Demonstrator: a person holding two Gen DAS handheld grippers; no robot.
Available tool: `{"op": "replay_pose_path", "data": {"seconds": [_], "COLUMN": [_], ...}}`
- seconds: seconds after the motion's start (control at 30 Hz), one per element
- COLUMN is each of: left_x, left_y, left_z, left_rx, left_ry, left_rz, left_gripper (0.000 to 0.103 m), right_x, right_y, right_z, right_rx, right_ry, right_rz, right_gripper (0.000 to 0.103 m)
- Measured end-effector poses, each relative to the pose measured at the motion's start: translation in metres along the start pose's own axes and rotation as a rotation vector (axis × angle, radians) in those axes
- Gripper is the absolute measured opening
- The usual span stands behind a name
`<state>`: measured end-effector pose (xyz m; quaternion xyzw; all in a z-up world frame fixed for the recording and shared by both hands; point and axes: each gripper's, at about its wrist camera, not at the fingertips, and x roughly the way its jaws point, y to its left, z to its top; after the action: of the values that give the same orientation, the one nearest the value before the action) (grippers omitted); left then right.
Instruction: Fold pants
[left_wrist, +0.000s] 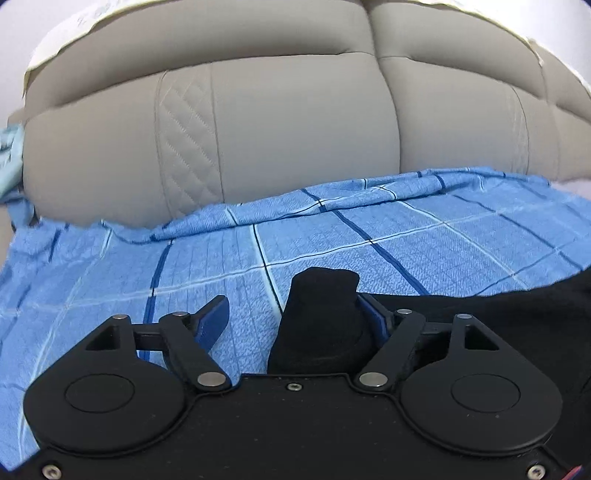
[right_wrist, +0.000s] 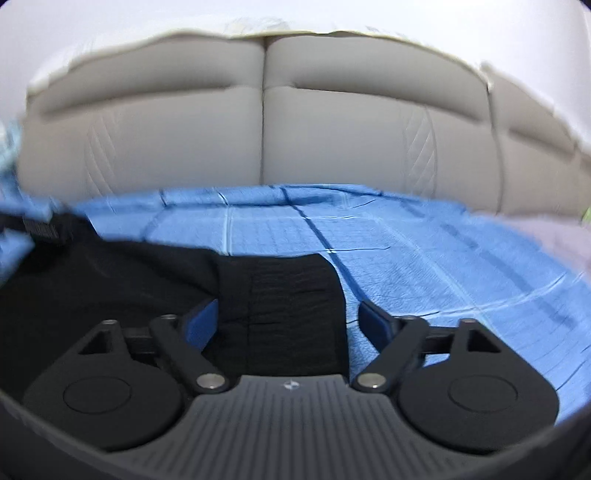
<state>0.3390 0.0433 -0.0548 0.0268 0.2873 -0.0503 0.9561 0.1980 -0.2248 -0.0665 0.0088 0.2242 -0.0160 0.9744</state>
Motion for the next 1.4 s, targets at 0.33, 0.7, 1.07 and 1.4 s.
{"op": "replay_pose_path", "data": {"seconds": [0.33,0.7,1.07,1.4], "left_x": [-0.026,0.001,-0.002,0.003], "left_y": [0.035,0.072,0.086,0.058], "left_z": [0.001,-0.003,-0.004,-0.008], "left_rx": [-0.066,-0.319,-0.369,-0.156], "left_ry": [0.075,0.169,0.158,0.168], "left_rz": [-0.176,-0.363,-0.519,-0.403], "left_gripper": [0.078,0.078,0.078,0.091], "right_x": [0.052,0.054,0.067,0.070], "right_y": [-0.077,-0.053,-0.075,-0.077], "right_z": [0.018,0.014,0.015,0.018], "right_rx": [0.244,0.067,0.199,0.226], "right_ry": [0.184,0.165,0.161,0.157], "right_rz": [0.227,0.328,0.425,0.424], "right_gripper": [0.100,0.081,0.067,0.058]}}
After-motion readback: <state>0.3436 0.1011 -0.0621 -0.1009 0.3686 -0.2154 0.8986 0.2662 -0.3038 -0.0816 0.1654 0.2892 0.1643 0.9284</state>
